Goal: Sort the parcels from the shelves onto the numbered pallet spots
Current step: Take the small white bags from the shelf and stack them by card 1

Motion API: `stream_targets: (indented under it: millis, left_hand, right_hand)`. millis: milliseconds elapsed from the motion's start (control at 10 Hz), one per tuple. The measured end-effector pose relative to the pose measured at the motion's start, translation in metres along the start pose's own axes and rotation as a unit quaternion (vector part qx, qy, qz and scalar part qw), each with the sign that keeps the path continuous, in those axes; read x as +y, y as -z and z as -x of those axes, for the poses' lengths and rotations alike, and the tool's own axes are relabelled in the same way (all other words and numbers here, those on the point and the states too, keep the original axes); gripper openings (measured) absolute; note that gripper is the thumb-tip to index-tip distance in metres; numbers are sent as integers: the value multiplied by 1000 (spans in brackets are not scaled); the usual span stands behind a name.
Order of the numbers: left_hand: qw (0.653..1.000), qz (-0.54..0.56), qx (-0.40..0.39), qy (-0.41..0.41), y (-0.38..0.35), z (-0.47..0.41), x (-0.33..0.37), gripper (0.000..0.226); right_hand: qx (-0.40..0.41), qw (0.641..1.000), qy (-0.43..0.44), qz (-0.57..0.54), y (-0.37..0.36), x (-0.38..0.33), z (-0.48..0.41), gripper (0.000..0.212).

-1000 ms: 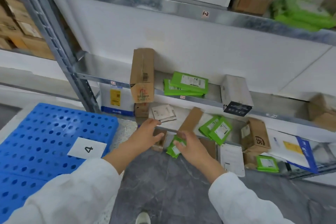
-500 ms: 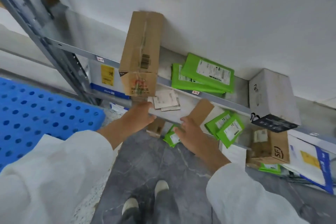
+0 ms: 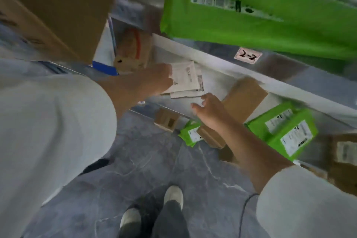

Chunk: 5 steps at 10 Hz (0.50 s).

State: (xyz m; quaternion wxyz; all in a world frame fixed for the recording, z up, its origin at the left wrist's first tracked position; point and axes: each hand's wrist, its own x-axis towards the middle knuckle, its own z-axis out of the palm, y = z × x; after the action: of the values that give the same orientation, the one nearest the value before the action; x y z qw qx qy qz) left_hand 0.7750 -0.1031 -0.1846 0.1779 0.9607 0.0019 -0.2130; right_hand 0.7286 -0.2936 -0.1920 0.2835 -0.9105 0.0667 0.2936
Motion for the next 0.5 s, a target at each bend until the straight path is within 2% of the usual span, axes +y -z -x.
stream_targets:
  millis: [100, 300, 400, 500]
  left_hand:
    - [999, -28, 14, 23, -20, -35, -8, 35]
    - [998, -37, 4, 51, -25, -74, -16, 42]
    - [998, -34, -13, 55, -21, -101, -14, 46]
    - [995, 8, -58, 79, -25, -106, -12, 50]
  right_hand:
    - [19, 992, -76, -97, -8, 10, -41, 56]
    - [36, 949, -143, -277, -19, 2, -88, 46]
    - [29, 917, -186, -353, -21, 1, -92, 29]
    - [24, 887, -205, -414, -25, 1, -94, 24]
